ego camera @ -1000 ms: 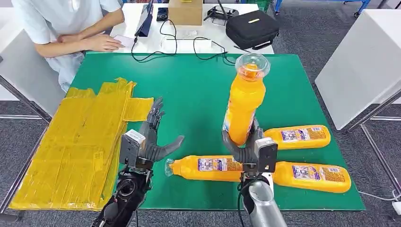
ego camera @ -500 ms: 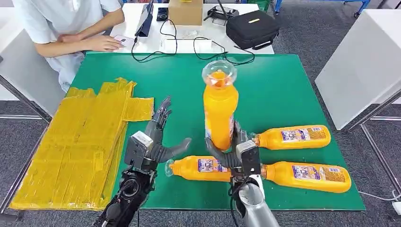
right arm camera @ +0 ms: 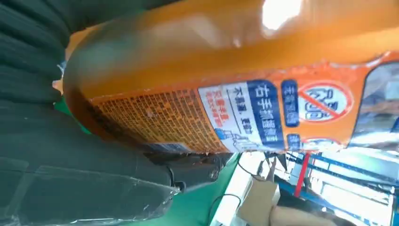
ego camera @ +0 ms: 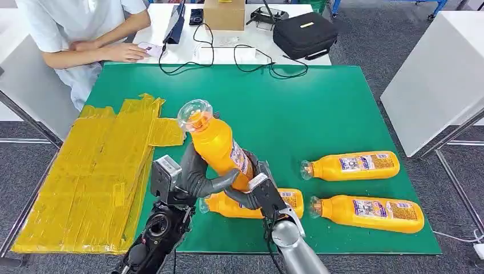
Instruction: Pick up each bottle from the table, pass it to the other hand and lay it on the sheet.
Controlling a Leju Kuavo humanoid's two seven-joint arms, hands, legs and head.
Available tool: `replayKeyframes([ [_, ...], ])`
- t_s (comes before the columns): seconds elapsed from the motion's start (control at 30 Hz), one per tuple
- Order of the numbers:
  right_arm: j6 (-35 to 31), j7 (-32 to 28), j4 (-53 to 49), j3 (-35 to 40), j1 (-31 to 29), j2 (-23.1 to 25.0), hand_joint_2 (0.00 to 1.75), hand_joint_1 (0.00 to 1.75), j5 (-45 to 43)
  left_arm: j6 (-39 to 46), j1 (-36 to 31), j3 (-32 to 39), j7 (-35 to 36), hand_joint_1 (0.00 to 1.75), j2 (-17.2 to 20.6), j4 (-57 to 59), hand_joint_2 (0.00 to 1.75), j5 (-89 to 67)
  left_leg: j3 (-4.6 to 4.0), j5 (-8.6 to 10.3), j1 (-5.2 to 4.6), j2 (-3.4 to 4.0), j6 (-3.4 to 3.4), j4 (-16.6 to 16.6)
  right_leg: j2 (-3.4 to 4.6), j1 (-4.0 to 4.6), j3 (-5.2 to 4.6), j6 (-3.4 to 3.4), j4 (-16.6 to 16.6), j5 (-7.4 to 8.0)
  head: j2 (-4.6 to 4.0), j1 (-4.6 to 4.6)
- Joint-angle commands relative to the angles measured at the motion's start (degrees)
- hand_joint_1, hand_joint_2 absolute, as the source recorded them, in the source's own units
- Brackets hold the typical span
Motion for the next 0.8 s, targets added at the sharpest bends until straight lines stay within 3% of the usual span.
replayKeyframes([
  [0.03,-0.2,-0.1,8.5,4.1,-4.3,-0.3,1.75,1.75,2.1,-12.3,-3.4,-2.0,3.4,0.00,1.9,4.7,1.75,11.6,0.16,-0.03,0.01,0.05,0.02,0.0,-0.02,0.04,0.15,-0.11,0.0,-0.02,0.00,0.00],
  [0.23,-0.7,0.7,7.7,4.8,-3.6,-0.1,1.75,1.75,3.9,-16.7,-5.3,-0.4,5.1,0.02,0.3,9.8,1.75,19.7,0.31,-0.08,0.01,0.01,0.05,0.0,-0.10,0.06,0.32,-0.17,-0.1,-0.09,0.00,0.02],
  [0.27,-0.8,0.8,7.6,4.7,-3.5,-0.1,1.75,1.75,4.1,-16.4,-5.5,-0.2,5.1,1.08,0.1,10.0,1.75,20.0,0.39,-0.10,0.00,-0.01,0.06,-0.1,-0.13,0.06,0.41,-0.19,-0.1,-0.12,0.00,0.00],
  [0.33,-0.8,0.8,7.6,4.7,-3.5,-0.1,1.75,1.75,4.1,-16.4,-5.5,-0.2,5.1,1.08,0.1,10.0,1.75,20.0,0.20,-0.05,0.02,0.02,0.03,0.0,-0.05,0.05,0.20,-0.12,-0.1,-0.05,0.00,-0.02],
  [0.37,-0.7,0.8,7.5,4.6,-3.5,-0.2,1.75,1.75,4.1,-16.2,-5.7,0.1,5.2,1.75,0.0,10.3,1.75,20.4,0.56,-0.20,0.04,0.05,0.08,0.0,-0.11,0.12,0.58,-0.27,-0.1,-0.18,0.00,0.02],
  [0.47,-0.6,0.9,6.9,4.3,-3.3,-0.1,1.75,1.75,4.5,-15.5,-6.3,0.0,5.2,1.75,-0.1,11.2,1.75,21.1,0.29,-0.09,0.03,0.02,0.04,0.0,-0.09,0.07,0.30,-0.17,0.0,-0.10,0.00,0.00],
  [0.53,-0.6,0.9,6.3,4.2,-3.1,-0.4,1.75,1.75,4.5,-15.3,-6.7,-0.1,5.2,1.75,0.0,12.0,1.75,21.1,0.58,-0.21,0.03,0.02,0.08,0.0,-0.16,0.11,0.60,-0.29,-0.1,-0.21,0.00,0.00],
  [0.57,-0.5,1.0,5.8,4.0,-2.8,-0.5,1.75,1.75,4.5,-15.1,-6.8,-0.3,5.1,1.75,0.0,12.4,1.75,21.1,0.22,-0.06,0.02,-0.02,0.03,0.0,-0.11,0.06,0.24,-0.14,0.0,-0.07,0.00,0.00],
  [0.67,-0.5,1.0,5.7,3.9,-2.8,-0.6,1.75,1.75,4.5,-15.1,-6.7,-0.4,5.1,1.75,-0.1,12.4,1.75,21.1,0.23,-0.06,0.00,-0.01,0.04,0.0,-0.10,0.04,0.22,-0.13,0.0,-0.07,0.00,0.00],
  [0.73,-0.4,1.0,4.9,3.5,-2.3,-0.7,1.75,1.75,4.6,-14.0,-6.7,-0.6,4.7,1.75,-0.1,12.4,1.75,20.8,0.70,-0.26,0.04,0.04,0.10,0.0,-0.17,0.15,0.73,-0.35,-0.1,-0.26,0.00,0.00],
  [0.8,-0.3,0.9,3.8,3.3,-1.8,-0.9,1.75,1.75,4.9,-12.3,-6.8,-0.8,4.4,1.75,0.0,12.5,1.75,19.8,0.46,-0.16,0.02,-0.04,0.08,0.0,-0.19,0.10,0.50,-0.24,-0.1,-0.18,0.00,0.00],
])
